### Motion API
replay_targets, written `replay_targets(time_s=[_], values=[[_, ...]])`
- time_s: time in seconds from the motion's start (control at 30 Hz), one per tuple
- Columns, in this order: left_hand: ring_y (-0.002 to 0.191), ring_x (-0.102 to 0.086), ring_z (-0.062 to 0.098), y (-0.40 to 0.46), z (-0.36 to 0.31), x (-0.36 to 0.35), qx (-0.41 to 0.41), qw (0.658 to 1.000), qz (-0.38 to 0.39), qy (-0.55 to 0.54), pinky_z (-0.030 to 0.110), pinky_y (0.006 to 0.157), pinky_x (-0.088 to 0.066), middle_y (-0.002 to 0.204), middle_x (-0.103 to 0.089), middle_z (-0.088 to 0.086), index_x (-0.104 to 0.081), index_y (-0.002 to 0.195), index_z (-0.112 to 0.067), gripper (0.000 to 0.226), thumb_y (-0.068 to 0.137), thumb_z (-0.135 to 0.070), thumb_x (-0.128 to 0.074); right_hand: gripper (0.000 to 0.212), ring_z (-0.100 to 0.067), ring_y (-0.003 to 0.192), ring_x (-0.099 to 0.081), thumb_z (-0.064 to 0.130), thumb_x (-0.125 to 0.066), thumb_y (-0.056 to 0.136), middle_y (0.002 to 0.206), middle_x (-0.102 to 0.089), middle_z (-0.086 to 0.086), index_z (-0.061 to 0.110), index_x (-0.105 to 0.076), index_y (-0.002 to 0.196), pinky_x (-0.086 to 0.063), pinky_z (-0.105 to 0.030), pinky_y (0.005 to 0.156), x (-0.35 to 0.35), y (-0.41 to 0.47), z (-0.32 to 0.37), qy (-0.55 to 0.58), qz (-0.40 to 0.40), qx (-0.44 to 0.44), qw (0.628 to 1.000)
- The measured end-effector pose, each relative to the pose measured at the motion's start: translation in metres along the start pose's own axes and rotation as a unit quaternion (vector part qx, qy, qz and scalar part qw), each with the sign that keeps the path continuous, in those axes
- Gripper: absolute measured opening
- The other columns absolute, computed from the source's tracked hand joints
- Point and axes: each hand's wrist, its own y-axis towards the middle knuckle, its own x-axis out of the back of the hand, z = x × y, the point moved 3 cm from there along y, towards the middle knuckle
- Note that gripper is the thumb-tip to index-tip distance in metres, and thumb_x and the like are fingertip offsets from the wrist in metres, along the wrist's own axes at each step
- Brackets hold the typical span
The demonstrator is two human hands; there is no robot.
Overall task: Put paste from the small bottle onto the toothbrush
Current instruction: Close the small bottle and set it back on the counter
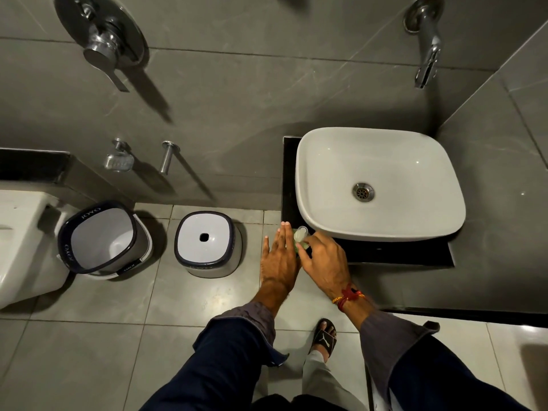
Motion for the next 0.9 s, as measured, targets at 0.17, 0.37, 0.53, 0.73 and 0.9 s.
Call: replay_targets(time_s=[0.17, 0.37, 0.53, 0.73, 0.9], values=[[0.155, -0.02, 0.029, 0.006, 0.006, 0.009, 0.003, 0.999, -0.015, -0.041, 0.047, 0.127, -0.014, 0.168, -0.015, 0.016, -0.006, 0.16, -0.005, 0.086, 0.1, -0.025, -0.063, 0.04, -0.03, 0.101, -0.068, 0.021, -0.073, 0.085, 0.115, -0.067, -0.013, 0.008, -0.063, 0.121, -0.061, -0.042, 0.085, -0.008, -0.003, -0.021, 0.045, 0.054, -0.067, 0.995], [0.139, -0.048, 0.03, 0.02, 0.019, 0.021, -0.009, 0.999, -0.03, -0.043, 0.042, 0.125, -0.025, 0.157, -0.042, 0.014, -0.022, 0.158, -0.008, 0.074, 0.098, -0.012, -0.065, 0.033, -0.035, 0.097, -0.067, 0.012, -0.067, 0.089, 0.111, -0.064, -0.016, 0.006, -0.062, 0.121, -0.059, -0.043, 0.084, -0.023, 0.018, -0.014, 0.02, 0.111, -0.058, 0.992], [0.135, -0.052, 0.031, 0.034, 0.03, 0.03, -0.016, 0.998, -0.031, -0.056, 0.043, 0.124, -0.025, 0.153, -0.049, 0.014, -0.024, 0.156, -0.007, 0.074, 0.096, -0.011, -0.066, 0.028, -0.031, 0.091, -0.07, 0.008, -0.064, 0.091, 0.109, -0.063, -0.015, 0.004, -0.063, 0.119, -0.061, -0.037, 0.081, -0.033, 0.031, -0.004, -0.015, 0.096, -0.052, 0.994], [0.137, -0.05, 0.032, 0.047, 0.033, 0.034, -0.025, 0.998, -0.038, -0.049, 0.044, 0.124, -0.026, 0.155, -0.045, 0.015, -0.029, 0.153, -0.009, 0.067, 0.097, -0.015, -0.065, 0.032, -0.031, 0.096, -0.069, 0.021, -0.066, 0.092, 0.109, -0.068, -0.015, 0.004, -0.064, 0.119, -0.061, -0.04, 0.083, -0.029, 0.039, -0.005, 0.024, 0.071, -0.065, 0.995], [0.151, -0.029, 0.028, 0.048, 0.034, 0.032, -0.066, 0.997, -0.015, 0.02, 0.044, 0.126, -0.022, 0.165, -0.026, 0.011, -0.024, 0.158, -0.012, 0.084, 0.091, -0.009, -0.074, 0.065, -0.025, 0.091, -0.069, 0.042, -0.078, 0.081, 0.111, -0.067, -0.014, 0.005, -0.058, 0.13, -0.063, -0.037, 0.078, -0.012, 0.044, 0.002, 0.138, -0.009, -0.095, 0.986]])
